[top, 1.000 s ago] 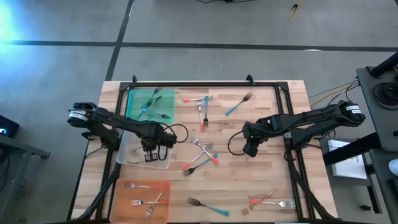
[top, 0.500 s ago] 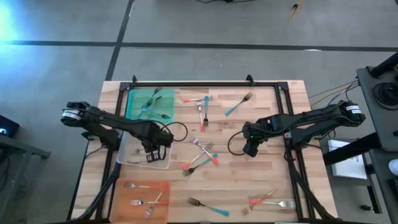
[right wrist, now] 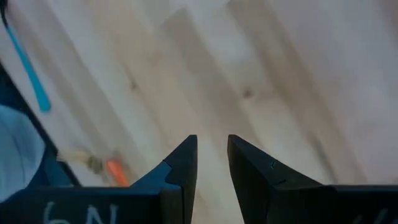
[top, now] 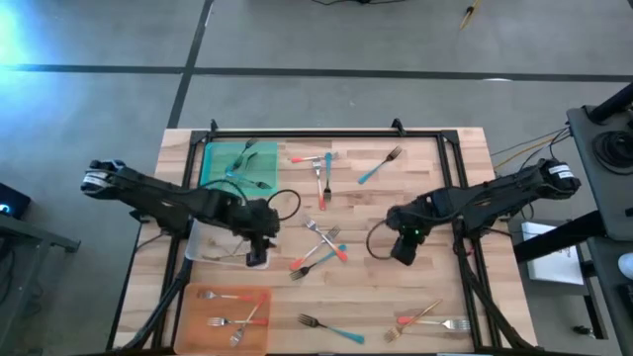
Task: Sort silverware by color (type)
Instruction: Put the gold fork into the transparent bin
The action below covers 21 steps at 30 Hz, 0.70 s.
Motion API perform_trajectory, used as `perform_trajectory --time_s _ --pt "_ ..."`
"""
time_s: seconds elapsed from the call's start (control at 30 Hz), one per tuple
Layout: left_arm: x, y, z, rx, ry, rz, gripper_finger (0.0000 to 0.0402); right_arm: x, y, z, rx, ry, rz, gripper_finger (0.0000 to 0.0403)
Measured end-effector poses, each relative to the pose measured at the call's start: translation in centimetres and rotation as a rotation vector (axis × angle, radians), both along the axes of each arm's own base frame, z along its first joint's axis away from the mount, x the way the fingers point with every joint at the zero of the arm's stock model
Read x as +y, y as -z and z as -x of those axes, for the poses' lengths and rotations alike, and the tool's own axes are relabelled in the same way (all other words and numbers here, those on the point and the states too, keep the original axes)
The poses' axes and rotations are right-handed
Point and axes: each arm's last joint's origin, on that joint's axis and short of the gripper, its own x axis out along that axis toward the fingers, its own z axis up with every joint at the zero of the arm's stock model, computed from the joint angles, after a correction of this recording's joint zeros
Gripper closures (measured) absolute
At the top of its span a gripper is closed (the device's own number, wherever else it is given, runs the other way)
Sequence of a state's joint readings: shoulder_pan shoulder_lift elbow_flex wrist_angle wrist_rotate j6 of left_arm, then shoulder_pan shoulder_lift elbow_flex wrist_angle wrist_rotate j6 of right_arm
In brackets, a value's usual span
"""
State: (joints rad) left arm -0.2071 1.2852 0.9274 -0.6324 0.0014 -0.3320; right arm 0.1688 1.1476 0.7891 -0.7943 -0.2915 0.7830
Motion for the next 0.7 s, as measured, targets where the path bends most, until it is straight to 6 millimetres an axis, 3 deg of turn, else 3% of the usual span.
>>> perform_trajectory --time_s 0.13,0.3,0.47,0.7 --pt "-0.5 -1.2 -0.4 -0.159 0.062 -0.001 0.0284 2.5 -0.1 0.2 -0.027 -0.070 -0.024 0.0321" --pt "-1.2 -1.9 -1.2 -0.278 0.117 -0.013 0.0284 6.3 -0.8 0.2 -0.221 -0.232 -0.026 0.0321" --pt "-2.0 -1.5 -1.9 -0.307 0.172 -0.033 0.0284 9.3 -1.3 1.2 -0.413 -0.402 0.144 0.0321" --pt "-3.7 -0.3 -2.8 -0.305 0.214 -0.017 0.0284 13.2 -0.3 1.9 -0.476 -0.519 0.111 0.0321"
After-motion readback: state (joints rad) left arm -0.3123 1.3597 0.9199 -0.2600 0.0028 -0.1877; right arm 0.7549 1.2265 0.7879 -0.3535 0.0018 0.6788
